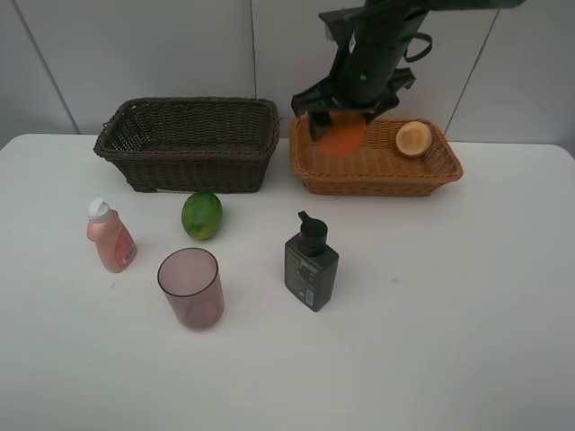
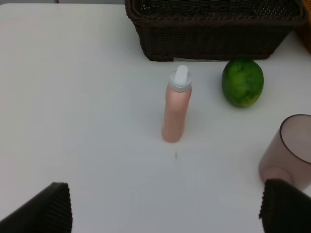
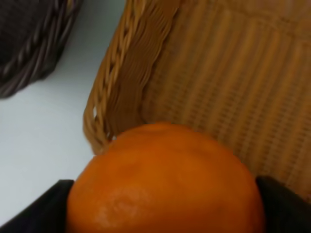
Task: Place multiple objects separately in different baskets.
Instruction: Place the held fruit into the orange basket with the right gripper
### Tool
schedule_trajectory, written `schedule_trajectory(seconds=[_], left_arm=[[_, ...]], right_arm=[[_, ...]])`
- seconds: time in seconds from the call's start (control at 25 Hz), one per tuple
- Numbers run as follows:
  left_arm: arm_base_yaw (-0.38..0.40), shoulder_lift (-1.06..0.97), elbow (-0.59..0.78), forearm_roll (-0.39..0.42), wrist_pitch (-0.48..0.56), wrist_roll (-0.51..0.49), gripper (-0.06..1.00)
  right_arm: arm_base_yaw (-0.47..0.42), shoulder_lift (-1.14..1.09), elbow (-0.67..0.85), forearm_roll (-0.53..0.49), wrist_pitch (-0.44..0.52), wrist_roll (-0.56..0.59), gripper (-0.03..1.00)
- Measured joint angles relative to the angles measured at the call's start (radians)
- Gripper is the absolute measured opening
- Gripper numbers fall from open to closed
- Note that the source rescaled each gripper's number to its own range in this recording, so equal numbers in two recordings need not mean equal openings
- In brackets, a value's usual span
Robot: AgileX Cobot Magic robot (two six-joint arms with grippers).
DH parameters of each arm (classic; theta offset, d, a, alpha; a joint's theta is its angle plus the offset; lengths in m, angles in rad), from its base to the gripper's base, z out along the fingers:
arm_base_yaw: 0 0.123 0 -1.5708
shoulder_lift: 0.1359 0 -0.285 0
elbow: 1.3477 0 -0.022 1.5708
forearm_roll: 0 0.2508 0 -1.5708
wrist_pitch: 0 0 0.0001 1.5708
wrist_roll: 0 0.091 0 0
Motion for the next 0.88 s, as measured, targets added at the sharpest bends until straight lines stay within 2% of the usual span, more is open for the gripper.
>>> schedule_trajectory(seconds=[0.32,0.52,0.88], left_arm=[[0.000,0.000,0.000,0.001,0.000,0.000,1.00],[0.000,0.000,0.000,0.001,0.000,0.000,1.00],[0.000,0.000,0.000,0.001,0.000,0.000,1.00]], right_arm=[[-0.078,0.078,-0.047,-0.051,-0.053,-0.033,0.66],[-0.127,0.122,-0.048,-0.057,-0.135,-0.033,0.66],[-0.150,0.212,-0.048,-0.090,-0.286,-0.033,0.66]])
